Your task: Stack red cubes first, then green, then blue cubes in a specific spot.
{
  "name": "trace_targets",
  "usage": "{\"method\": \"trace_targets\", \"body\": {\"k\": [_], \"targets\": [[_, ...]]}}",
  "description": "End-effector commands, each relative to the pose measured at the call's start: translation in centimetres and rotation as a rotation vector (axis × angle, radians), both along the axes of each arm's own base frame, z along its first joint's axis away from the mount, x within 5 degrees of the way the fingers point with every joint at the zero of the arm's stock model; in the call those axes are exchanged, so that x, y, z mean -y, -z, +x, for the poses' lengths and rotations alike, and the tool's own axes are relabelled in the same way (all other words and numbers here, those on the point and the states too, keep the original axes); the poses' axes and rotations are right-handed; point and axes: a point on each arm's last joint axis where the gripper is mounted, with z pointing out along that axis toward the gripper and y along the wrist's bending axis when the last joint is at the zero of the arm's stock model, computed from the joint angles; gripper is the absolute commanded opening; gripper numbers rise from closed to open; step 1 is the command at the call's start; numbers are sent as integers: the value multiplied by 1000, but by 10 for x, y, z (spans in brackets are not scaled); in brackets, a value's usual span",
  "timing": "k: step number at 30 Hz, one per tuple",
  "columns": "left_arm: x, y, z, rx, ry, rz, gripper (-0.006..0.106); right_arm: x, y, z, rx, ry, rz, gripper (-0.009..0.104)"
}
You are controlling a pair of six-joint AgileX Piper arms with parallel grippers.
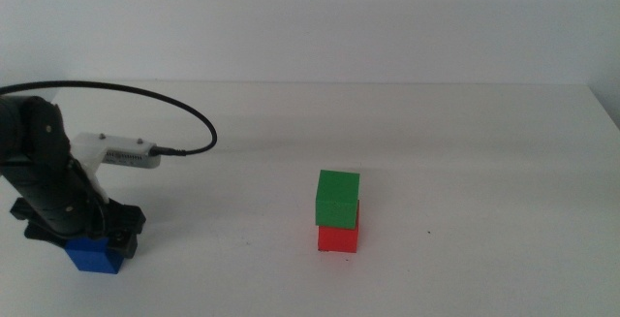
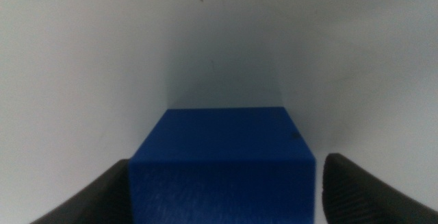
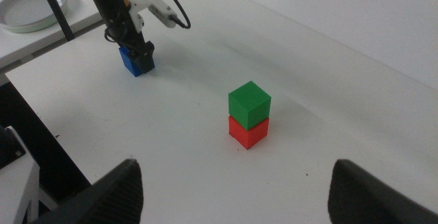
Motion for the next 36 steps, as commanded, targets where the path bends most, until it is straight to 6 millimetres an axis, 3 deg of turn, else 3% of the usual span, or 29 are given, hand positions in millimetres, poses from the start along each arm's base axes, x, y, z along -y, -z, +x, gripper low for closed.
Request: {"method": "trace_targets", "body": {"k": [1, 4, 6, 8, 11, 15, 21, 24, 28, 36], "targets": [[-1, 4, 4, 4, 1, 2, 83, 0, 1, 0, 3, -2, 0, 89], [-2, 7, 6, 18, -12, -5, 66, 0, 1, 0, 3, -2, 0, 89], [-4, 3, 6, 12, -42, -26, 45, 0, 1, 0, 3, -2, 0, 89], [-3, -10, 5, 17, -52, -44, 24, 0, 1, 0, 3, -2, 0, 89], [11, -46, 1, 64, -51, -81, -2, 0, 1, 0, 3, -2, 0, 89], [53, -102, -5, 98, -74, -23, -2, 0, 1, 0, 3, -2, 0, 89], [154, -162, -3, 157, -5, -81, -2, 0, 1, 0, 3, -2, 0, 89], [204, -167, -7, 202, -46, -104, -2, 0, 1, 0, 3, -2, 0, 89], [246, -155, -15, 240, 14, -51, -2, 0, 1, 0, 3, -2, 0, 89], [270, -130, -6, 182, 46, -47, -2, 0, 1, 0, 3, -2, 0, 89]]}}
